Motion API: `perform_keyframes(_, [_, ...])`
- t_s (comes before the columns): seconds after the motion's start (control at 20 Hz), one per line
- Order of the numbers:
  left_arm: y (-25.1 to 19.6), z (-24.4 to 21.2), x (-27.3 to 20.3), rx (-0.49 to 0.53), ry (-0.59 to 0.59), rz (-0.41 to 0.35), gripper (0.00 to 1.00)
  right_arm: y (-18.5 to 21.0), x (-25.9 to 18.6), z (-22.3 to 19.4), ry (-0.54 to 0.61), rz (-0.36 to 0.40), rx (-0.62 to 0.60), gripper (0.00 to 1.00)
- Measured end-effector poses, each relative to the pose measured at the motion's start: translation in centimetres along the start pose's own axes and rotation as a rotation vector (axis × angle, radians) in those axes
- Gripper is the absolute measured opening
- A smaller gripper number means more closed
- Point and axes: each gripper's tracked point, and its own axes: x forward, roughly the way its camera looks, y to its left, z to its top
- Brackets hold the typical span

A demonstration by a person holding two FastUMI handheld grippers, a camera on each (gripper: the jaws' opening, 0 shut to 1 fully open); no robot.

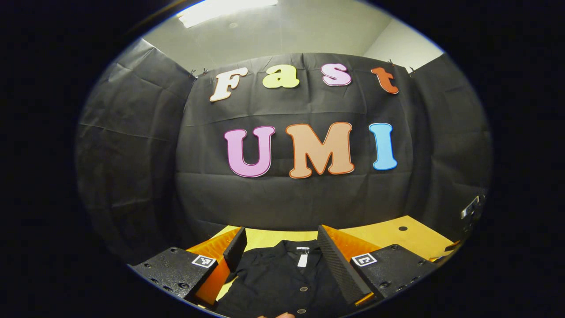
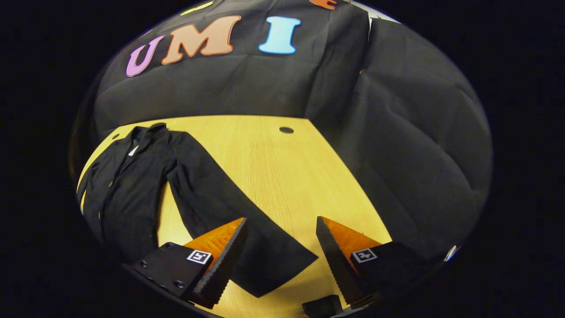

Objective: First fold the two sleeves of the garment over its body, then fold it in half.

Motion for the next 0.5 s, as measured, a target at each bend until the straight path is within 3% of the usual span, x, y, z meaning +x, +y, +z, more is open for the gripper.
perform_keyframes(0.25, [-1.1, -0.3, 0.9, 0.013, 0.010, 0.020, 0.95, -0.5, 1.6, -3.2, 0.168, 0.009, -0.009, 1.00])
perform_keyframes(0.5, [-2.3, -0.2, 1.8, 0.013, 0.009, 0.059, 0.98, 0.5, 1.9, -3.7, 0.229, 0.123, 0.017, 0.98])
